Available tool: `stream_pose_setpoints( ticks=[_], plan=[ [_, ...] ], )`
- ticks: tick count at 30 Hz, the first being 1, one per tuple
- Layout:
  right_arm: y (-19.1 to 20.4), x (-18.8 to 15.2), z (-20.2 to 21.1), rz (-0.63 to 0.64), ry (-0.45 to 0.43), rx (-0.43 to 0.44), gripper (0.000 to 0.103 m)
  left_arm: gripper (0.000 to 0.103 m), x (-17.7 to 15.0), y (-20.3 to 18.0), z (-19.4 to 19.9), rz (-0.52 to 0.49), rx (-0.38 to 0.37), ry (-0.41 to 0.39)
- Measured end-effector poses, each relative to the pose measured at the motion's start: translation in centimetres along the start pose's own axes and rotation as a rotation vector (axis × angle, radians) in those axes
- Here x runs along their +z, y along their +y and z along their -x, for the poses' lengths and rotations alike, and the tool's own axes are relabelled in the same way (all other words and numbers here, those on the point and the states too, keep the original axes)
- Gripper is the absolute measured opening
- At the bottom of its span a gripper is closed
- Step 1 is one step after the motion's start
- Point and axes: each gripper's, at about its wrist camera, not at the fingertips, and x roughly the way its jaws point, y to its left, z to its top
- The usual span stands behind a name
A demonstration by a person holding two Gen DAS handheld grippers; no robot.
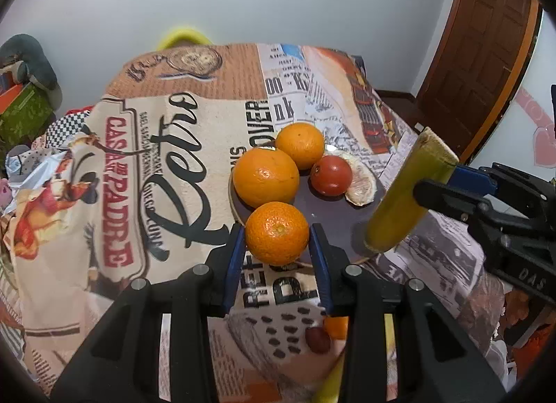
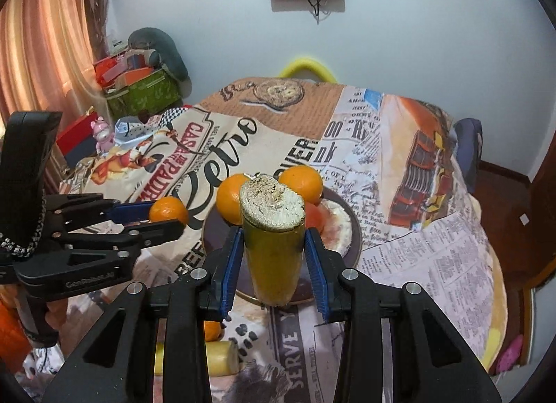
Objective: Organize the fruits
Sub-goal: 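Lower the mandarin onto the plate with the left gripper while the right sets the corn beside it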
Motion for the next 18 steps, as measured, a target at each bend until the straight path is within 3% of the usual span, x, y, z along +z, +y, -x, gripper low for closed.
stream_pose_setpoints(
  ticks=[9, 18],
  plan=[
    [-1.1, 0.4, -3.2, -0.021, 0.041, 0.029, 0.033, 0.037, 0.8, 0.5, -3.8, 0.0, -0.001, 0.042],
    [-1.0, 1.4, -5.4, -0.008, 0.044, 0.035, 0.033, 0.037, 1.1, 0.7, -5.1, 0.014, 0.004, 0.048]
  ],
)
